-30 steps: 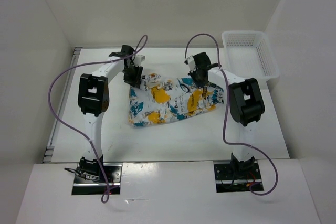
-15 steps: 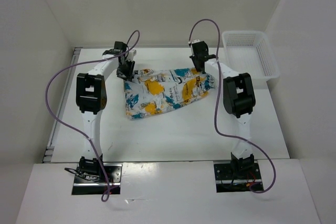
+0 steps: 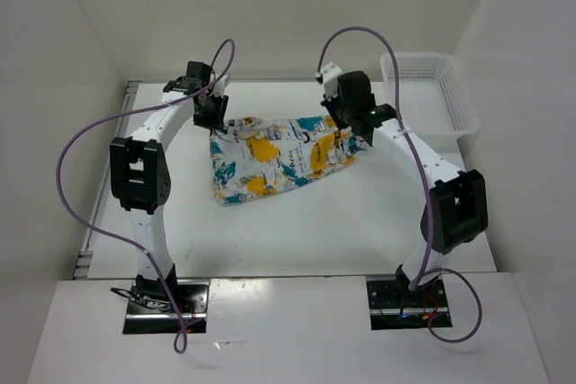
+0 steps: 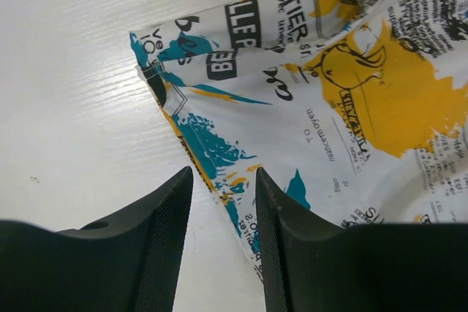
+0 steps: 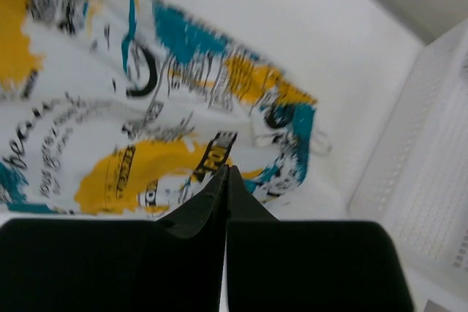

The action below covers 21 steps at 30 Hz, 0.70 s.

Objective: Fold and stack the shorts
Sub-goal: Fold the shorts

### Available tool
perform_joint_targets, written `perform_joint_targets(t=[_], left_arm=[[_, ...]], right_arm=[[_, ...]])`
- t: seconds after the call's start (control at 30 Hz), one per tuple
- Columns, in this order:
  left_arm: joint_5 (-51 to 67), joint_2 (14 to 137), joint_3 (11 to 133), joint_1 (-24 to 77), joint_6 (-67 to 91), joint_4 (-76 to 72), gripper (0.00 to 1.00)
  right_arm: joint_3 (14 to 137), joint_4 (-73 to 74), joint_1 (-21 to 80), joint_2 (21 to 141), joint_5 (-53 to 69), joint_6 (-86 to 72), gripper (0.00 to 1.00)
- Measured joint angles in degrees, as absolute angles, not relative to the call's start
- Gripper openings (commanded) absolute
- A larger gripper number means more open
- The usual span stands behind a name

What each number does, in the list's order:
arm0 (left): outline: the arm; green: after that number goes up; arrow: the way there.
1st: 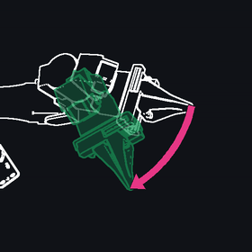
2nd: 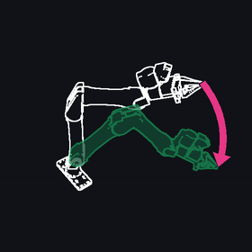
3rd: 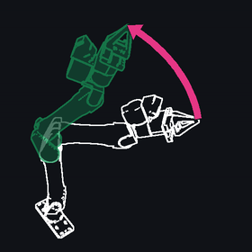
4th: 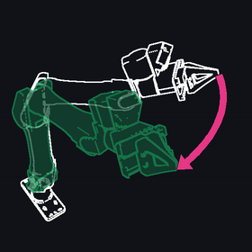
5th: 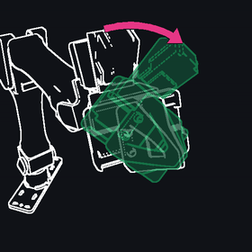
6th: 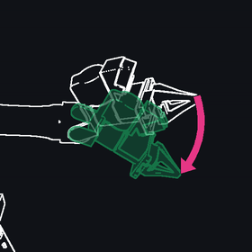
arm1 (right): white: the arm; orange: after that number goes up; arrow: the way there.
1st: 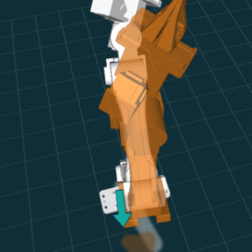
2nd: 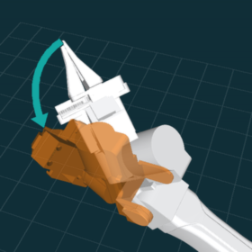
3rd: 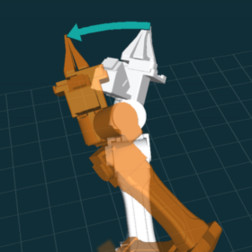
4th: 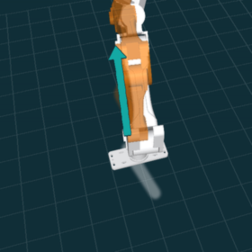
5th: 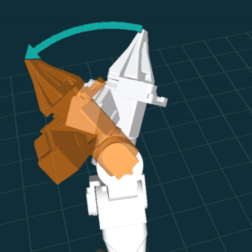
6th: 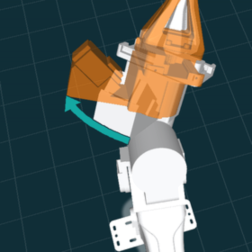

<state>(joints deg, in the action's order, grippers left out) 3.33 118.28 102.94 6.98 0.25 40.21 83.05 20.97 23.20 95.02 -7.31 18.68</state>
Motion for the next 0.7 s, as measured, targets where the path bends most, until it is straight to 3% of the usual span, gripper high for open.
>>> perform_joint_targets(t=[0.2,0.7], left_arm=[[3.7,118.7,102.3,7.8,0.2,40.5,0.49],[2.0,127.8,102.0,7.9,0.1,40.4,0.47]], right_arm=[[75.2,23.8,22.8,102.1,-3.8,22.5,0.00],[76.4,23.5,22.6,113.9,-2.6,23.3,0.00]])
